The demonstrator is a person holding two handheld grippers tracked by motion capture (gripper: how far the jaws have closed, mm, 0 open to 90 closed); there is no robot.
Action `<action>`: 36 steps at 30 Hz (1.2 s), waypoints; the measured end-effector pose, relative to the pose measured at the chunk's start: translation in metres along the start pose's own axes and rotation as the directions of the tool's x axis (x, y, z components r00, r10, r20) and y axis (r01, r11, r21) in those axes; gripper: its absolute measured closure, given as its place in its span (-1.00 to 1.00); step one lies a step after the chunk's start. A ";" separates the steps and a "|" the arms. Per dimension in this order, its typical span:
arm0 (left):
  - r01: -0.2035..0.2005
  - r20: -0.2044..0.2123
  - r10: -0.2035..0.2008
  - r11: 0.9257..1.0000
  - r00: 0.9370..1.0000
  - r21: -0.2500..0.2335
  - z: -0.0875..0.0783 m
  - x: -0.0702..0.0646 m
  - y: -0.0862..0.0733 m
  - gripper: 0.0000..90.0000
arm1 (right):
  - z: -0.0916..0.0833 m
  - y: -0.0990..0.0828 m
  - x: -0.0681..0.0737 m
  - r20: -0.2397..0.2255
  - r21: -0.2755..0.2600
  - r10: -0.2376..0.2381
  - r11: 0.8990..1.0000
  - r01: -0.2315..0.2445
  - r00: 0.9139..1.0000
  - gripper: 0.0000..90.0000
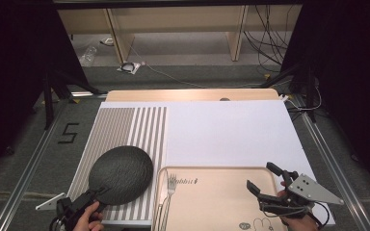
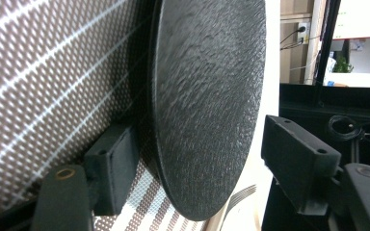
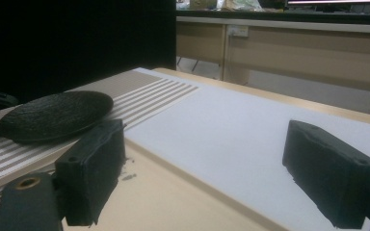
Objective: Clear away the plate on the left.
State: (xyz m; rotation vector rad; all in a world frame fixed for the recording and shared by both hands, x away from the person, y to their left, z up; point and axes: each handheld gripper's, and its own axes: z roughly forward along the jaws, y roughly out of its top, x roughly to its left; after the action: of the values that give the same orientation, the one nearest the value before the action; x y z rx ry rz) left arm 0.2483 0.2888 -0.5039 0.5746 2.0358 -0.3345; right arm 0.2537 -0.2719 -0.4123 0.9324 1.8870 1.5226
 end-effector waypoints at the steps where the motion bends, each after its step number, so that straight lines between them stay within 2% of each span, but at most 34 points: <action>1: 0.008 0.003 -0.008 1.000 1.000 -0.003 0.001 0.000 -0.001 -0.29 | 0.000 0.000 0.000 -0.001 0.000 -0.001 1.000 0.001 1.000 -0.65; 5: 0.016 0.014 -0.016 0.999 1.000 -0.033 0.003 0.000 -0.003 -0.15 | 0.000 0.000 0.000 -0.001 0.000 0.001 1.000 -0.001 1.000 -0.65; 6: 0.020 0.003 -0.020 0.999 1.000 -0.040 0.004 0.000 -0.004 -0.13 | 0.000 0.000 0.000 0.000 -0.001 0.003 1.000 -0.003 1.000 -0.65; 10: 0.063 0.019 -0.062 0.997 0.998 -0.036 0.009 0.004 -0.010 -0.01 | 0.000 0.000 0.000 -0.002 0.000 0.002 1.000 -0.002 1.000 -0.65; 12: 0.072 0.025 -0.071 0.996 0.997 -0.053 0.010 0.004 -0.014 0.07 | 0.000 0.000 0.000 -0.002 0.001 0.002 1.000 -0.002 1.000 -0.65; 16: 0.088 0.029 -0.086 0.992 0.996 -0.093 0.010 0.005 -0.018 0.20 | 0.000 0.000 0.000 -0.003 -0.002 -0.001 1.000 0.001 1.000 -0.65; 18: 0.109 0.037 -0.105 0.989 0.994 -0.102 0.011 0.006 -0.019 0.27 | 0.000 0.000 0.000 -0.004 0.002 0.002 1.000 -0.002 1.000 -0.65; 23: 0.121 0.037 -0.118 0.984 0.992 -0.129 0.012 0.009 -0.021 0.39 | 0.001 0.000 0.000 -0.006 0.001 -0.002 1.000 0.002 1.000 -0.65; 28: 0.131 0.043 -0.126 0.982 0.991 -0.139 0.014 0.011 -0.022 0.47 | 0.001 0.000 0.001 -0.007 0.000 -0.002 1.000 0.002 1.000 -0.65; 36: 0.153 0.032 -0.150 0.978 0.988 -0.145 0.014 0.015 -0.023 0.77 | 0.001 0.000 0.001 -0.007 0.002 -0.003 1.000 0.003 1.000 -0.65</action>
State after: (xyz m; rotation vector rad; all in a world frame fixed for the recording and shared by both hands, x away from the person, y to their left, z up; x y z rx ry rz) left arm 0.2397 0.2668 -0.5235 0.3249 2.0690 -0.2765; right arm 0.2538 -0.2709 -0.4125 0.9255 1.8945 1.5248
